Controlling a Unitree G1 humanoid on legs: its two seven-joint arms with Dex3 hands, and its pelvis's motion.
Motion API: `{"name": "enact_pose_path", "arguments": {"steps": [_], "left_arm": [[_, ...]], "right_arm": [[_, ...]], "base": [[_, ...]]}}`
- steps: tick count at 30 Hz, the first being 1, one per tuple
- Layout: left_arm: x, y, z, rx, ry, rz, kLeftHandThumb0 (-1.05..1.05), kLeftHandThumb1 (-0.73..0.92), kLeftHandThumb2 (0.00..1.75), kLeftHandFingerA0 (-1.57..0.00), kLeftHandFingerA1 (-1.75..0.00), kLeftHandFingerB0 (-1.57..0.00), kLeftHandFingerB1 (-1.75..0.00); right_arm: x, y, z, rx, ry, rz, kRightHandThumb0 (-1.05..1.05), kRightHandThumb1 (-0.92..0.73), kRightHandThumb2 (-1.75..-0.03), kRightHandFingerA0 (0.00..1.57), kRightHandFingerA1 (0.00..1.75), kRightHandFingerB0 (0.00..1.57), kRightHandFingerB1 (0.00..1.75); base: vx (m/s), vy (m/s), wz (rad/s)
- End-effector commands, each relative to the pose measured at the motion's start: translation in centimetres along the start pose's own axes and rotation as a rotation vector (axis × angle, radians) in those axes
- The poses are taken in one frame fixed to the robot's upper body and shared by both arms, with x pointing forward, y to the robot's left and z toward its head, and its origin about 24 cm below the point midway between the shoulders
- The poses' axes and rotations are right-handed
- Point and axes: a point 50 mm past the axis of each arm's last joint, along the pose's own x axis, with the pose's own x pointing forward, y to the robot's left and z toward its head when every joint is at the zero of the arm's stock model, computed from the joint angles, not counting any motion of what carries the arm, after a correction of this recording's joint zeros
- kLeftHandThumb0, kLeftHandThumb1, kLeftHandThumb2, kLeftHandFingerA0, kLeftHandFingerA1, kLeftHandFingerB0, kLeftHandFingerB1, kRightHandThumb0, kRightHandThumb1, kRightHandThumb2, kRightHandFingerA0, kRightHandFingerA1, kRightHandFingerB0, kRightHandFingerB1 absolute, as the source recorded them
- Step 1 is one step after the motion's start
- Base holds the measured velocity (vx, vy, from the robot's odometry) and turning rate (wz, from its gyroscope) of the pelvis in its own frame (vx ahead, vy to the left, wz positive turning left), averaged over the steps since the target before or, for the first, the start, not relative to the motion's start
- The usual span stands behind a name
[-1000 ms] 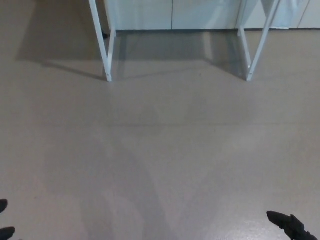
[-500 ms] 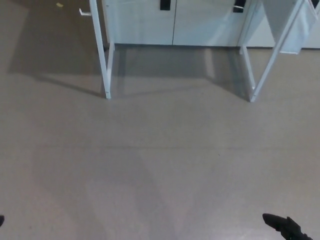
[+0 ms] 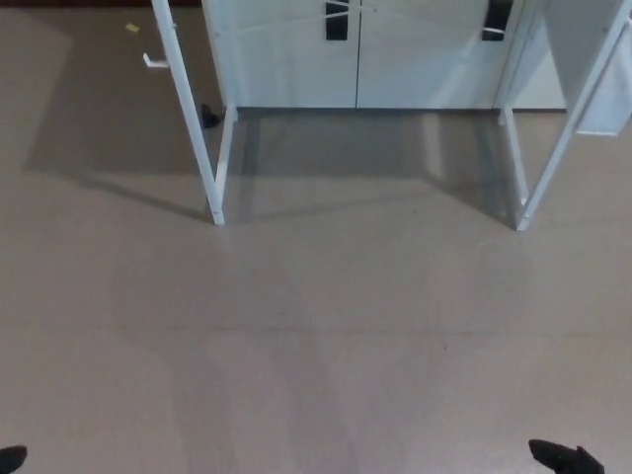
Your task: The robot walks towards a file tray kept in the middle of a desk and uses its right hand to grab a tray and pulls it out towards itself
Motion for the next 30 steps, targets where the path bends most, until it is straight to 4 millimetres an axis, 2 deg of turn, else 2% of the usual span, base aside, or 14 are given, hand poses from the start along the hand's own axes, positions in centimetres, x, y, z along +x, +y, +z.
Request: {"name": "enact_pose_path", "arguments": {"steps": [1, 3, 4, 5, 6, 10, 11, 16, 17, 21, 23, 27, 28, 30], "left_arm": [[-0.5, 0.6, 0.0, 0.038, -0.024, 0.026, -0.39, 0.31, 0.61, -0.47, -0.51, -0.31, -0.45], [-0.7, 0.5, -0.1, 0.045, -0.021, 0.026, -0.40, 0.30, 0.61, -0.48, -0.50, -0.31, -0.45], [-0.7, 0.3, -0.1, 0.028, -0.031, 0.017, -0.32, 0.35, 0.50, -0.49, -0.46, -0.34, -0.40], [-0.6, 0.2, 0.0, 0.025, -0.034, 0.013, -0.32, 0.35, 0.50, -0.49, -0.46, -0.34, -0.40], [-0.6, 0.0, -0.1, 0.009, -0.031, 0.011, -0.35, 0.31, 0.58, -0.45, -0.51, -0.32, -0.45], [-0.6, -0.7, -0.2, 0.010, -0.030, 0.011, -0.27, 0.35, 0.50, -0.49, -0.46, -0.35, -0.40], [-0.6, -1.0, -0.1, 0.008, -0.039, 0.018, -0.36, 0.30, 0.59, -0.45, -0.51, -0.33, -0.45], [-0.7, -1.5, -0.1, -0.051, -0.047, 0.036, -0.32, 0.31, 0.57, -0.45, -0.52, -0.33, -0.45], [-1.0, -1.7, -0.4, -0.045, -0.040, 0.035, -0.32, 0.32, 0.57, -0.44, -0.51, -0.32, -0.45], [-1.6, -1.5, -1.5, -0.010, -0.001, 0.031, -0.31, 0.32, 0.56, -0.45, -0.50, -0.34, -0.44], [-1.7, -1.5, -1.6, 0.000, 0.007, 0.031, -0.25, 0.35, 0.50, -0.48, -0.46, -0.36, -0.39], [-1.8, -1.5, -1.8, 0.033, 0.024, 0.021, -0.34, 0.32, 0.56, -0.45, -0.49, -0.36, -0.42], [-1.9, -1.6, -1.9, 0.034, 0.028, 0.020, -0.31, 0.32, 0.56, -0.45, -0.48, -0.36, -0.42], [-1.6, -1.5, -1.6, 0.073, 0.018, 0.017, -0.37, 0.32, 0.58, -0.46, -0.47, -0.36, -0.42]], "right_arm": [[-0.3, 0.1, -0.1, -0.001, -0.020, -0.003, -0.31, -0.65, -0.77, 0.38, 0.89, 0.17, 0.57], [-0.4, 0.1, -0.2, 0.000, -0.016, 0.000, -0.30, -0.64, -0.78, 0.37, 0.91, 0.16, 0.57], [-0.3, 0.2, -0.1, 0.002, -0.013, 0.000, -0.33, -0.49, -1.01, 0.44, 0.78, 0.15, 0.57], [-0.3, 0.3, -0.1, 0.004, -0.013, 0.000, -0.33, -0.49, -1.01, 0.44, 0.78, 0.15, 0.57], [-0.2, 0.3, -0.1, -0.003, -0.013, 0.004, -0.32, -0.66, -0.77, 0.38, 0.95, 0.16, 0.57], [-0.4, 0.5, -0.5, -0.021, -0.004, 0.014, -0.31, -0.63, -0.79, 0.38, 0.95, 0.17, 0.58], [-0.8, 0.7, -0.7, -0.022, -0.006, 0.019, -0.32, -0.64, -0.78, 0.36, 0.93, 0.17, 0.58], [-1.4, 0.9, -1.3, -0.042, 0.011, 0.023, -0.28, -0.63, -0.78, 0.36, 0.98, 0.20, 0.56], [-1.8, 1.0, -1.7, -0.043, 0.021, 0.028, -0.29, -0.65, -0.76, 0.39, 0.91, 0.19, 0.57], [-2.4, 1.3, -2.3, -0.031, 0.031, 0.047, -0.26, -0.67, -0.76, 0.40, 0.92, 0.20, 0.58], [-2.4, 1.3, -2.3, -0.027, 0.029, 0.044, -0.26, -0.65, -0.78, 0.37, 0.97, 0.20, 0.57], [-2.1, 1.1, -2.3, 0.000, 0.038, 0.038, -0.25, -0.67, -0.77, 0.40, 0.90, 0.19, 0.57], [-2.2, 1.2, -2.3, -0.016, 0.036, 0.043, -0.27, -0.67, -0.77, 0.37, 0.99, 0.20, 0.56], [-1.7, 1.2, -1.8, -0.022, 0.020, 0.046, -0.26, -0.67, -0.76, 0.40, 0.91, 0.19, 0.57]], "base": [[0.18, 0.102, -0.12], [0.22, 0.167, -0.09], [0.36, 0.239, 0.16], [0.34, 0.201, -0.22], [0.33, 0.191, 0.11], [0.19, 0.062, 0.05], [0.16, -0.036, 0.14], [0.18, -0.104, 0.09], [0.19, -0.201, 0.05], [0.20, -0.266, 0.11], [0.14, -0.266, -0.04], [0.18, -0.108, -0.03], [0.17, -0.015, -0.01], [0.15, 0.037, -0.04]]}}
